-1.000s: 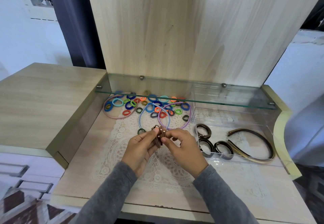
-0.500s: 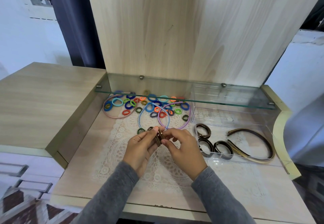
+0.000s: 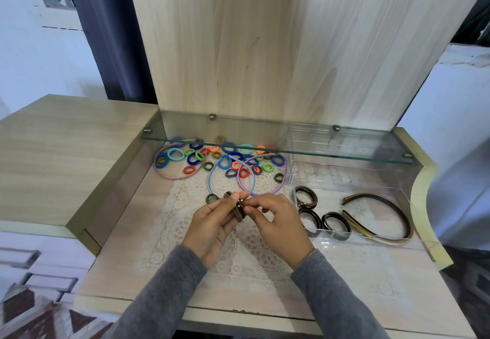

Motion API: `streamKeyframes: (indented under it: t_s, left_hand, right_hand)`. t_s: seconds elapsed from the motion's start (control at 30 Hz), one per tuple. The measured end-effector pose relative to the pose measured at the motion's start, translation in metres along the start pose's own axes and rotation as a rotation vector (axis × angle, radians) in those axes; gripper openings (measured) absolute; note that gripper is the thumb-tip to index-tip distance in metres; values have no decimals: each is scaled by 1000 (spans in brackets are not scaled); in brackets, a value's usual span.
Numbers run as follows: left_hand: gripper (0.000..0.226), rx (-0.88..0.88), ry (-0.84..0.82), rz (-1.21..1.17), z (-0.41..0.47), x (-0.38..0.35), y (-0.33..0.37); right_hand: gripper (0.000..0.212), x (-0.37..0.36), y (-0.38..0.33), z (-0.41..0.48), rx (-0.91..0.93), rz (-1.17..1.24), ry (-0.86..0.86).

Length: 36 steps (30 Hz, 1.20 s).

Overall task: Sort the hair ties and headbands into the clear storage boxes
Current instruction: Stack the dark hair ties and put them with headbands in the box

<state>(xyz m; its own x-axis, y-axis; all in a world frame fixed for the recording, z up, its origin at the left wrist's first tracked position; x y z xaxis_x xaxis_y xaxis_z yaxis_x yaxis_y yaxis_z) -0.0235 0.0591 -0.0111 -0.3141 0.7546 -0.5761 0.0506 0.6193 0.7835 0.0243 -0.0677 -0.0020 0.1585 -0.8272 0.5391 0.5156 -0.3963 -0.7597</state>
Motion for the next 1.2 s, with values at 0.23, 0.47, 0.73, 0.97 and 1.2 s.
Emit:
streamKeyframes:
  t_s: [0.23,0.47,0.73,0.97,1.2]
  left_hand:
    - [29,16,-27,-31,0,-4,3]
    - [34,23,-69,-11,3,-1,5]
    - [37,19,-76,-1,6,-1,7]
    - [34,-9,-92,37,7,-2,7]
    - [25,-39,-94,100,6,-3,10]
  right_hand:
    - [13,-4,-6,0,-116,166,-116]
    - [10,-11,-7,-2,-185,226,-200]
    - [10,-10,-8,2,-172,183,-183]
    - [17,-1,-10,4,-221,212,-197]
    - [10,6,-10,9,-190,258,-225]
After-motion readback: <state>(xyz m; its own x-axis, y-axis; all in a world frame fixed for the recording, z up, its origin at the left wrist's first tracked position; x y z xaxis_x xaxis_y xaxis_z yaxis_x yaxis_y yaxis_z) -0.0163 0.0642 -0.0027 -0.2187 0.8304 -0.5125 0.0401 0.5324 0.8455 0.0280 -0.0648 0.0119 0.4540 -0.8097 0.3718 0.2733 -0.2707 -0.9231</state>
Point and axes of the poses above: each hand's wrist, its own z-axis towards the middle knuckle, its own x-axis out of the back of the hand, y = z × x, the point moved 3 cm from there along z, towards the middle knuckle, and after that the axes turned 1 degree about z, right-handed, at the moved point
